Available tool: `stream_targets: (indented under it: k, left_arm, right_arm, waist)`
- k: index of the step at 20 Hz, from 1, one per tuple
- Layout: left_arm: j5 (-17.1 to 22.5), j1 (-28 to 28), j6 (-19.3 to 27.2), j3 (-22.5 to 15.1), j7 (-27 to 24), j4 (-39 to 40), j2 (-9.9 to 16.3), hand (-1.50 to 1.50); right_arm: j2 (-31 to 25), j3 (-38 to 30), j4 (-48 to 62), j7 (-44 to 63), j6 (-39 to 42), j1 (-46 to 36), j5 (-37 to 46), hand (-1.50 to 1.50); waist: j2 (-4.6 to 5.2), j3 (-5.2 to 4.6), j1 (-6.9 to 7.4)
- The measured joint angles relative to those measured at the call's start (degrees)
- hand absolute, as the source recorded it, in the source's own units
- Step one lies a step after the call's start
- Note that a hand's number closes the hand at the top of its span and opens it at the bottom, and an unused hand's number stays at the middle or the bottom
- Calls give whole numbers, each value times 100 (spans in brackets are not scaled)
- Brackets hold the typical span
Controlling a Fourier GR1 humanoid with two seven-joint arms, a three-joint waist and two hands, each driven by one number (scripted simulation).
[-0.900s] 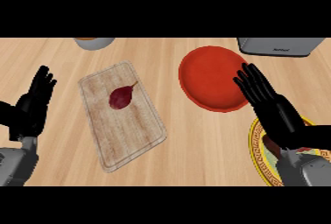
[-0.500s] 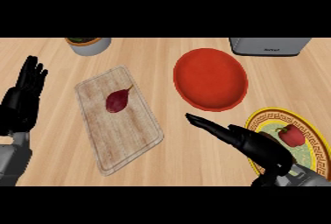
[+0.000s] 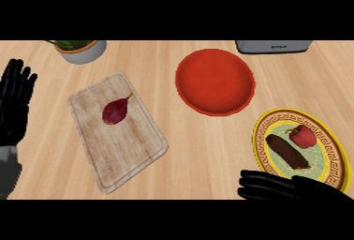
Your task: Pick the sweet potato from the plate and place it in the bowl
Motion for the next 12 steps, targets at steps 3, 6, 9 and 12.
stream_targets:
  k: [3,6,9,12]
  left_arm:
    - [25,19,-44,63,49,-72,63,0]
    - [18,211,-70,92,-26,-171,36,0]
    - [22,215,-78,132,51,-275,75,0]
    - [-26,190,-31,108,74,-305,28,0]
  right_arm:
    - [-514,-477,-383,-364,-263,386,516,-150]
    - [-943,-1127,-630,-585,-492,817,837,-150]
    - [-1372,-1757,-945,-388,-449,1099,1059,-150]
    - [-1853,-2220,-1207,-161,-241,1301,1447,-150]
  waist:
    - [12,-8,-35]
    - [24,-15,-26]
    - [32,-23,-21]
    - [40,-29,-28]
